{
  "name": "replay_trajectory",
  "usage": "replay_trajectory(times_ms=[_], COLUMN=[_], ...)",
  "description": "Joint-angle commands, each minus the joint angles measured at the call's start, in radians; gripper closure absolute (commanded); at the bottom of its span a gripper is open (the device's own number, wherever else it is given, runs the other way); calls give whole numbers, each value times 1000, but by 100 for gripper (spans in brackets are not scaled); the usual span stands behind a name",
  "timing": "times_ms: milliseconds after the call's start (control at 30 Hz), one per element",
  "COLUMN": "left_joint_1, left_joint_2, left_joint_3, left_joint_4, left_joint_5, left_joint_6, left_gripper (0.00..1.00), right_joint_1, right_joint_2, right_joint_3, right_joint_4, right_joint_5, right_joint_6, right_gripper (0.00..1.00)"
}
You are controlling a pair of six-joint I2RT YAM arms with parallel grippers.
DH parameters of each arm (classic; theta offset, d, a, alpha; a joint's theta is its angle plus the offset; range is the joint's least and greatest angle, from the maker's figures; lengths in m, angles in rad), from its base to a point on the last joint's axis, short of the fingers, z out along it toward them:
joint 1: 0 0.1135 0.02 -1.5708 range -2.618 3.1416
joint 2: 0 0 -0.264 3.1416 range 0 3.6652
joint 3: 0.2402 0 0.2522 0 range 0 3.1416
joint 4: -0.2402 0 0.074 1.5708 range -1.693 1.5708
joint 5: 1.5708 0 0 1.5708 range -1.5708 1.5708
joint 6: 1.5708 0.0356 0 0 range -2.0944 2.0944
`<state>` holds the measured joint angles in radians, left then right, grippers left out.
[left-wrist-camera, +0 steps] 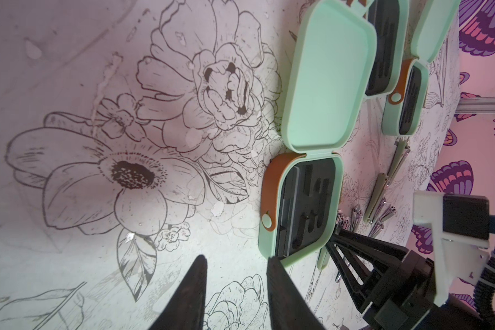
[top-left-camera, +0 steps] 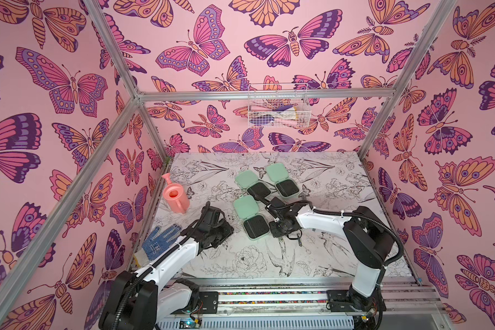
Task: Organize nail clipper sets
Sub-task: Pick up the nail clipper from the center of the board.
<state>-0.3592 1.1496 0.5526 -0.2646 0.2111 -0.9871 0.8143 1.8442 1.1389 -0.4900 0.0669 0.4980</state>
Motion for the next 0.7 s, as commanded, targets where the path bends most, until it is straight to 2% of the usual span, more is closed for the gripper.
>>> replay_trajectory(times_ms=[0, 200, 500, 667], left_joint_1=[6, 6, 3, -10], left_joint_2=[15, 25, 34, 61], left_joint_3=[20, 22, 28, 43], left_joint_4=[-31, -31, -30, -29], left_joint_5=[20, 27, 41, 62], left_joint_6=[18, 21, 36, 54], left_gripper=[62, 63, 63, 63], right_joint_1=[6, 6, 8, 26], right_joint_2=[-1, -5, -26, -95], right_joint_3=[2, -1, -3, 22], right_joint_4=[-26, -28, -43, -115], right_joint_5=[14, 18, 16, 41], right_joint_6=[16, 20, 20, 12], right_gripper=[71, 74, 93, 94])
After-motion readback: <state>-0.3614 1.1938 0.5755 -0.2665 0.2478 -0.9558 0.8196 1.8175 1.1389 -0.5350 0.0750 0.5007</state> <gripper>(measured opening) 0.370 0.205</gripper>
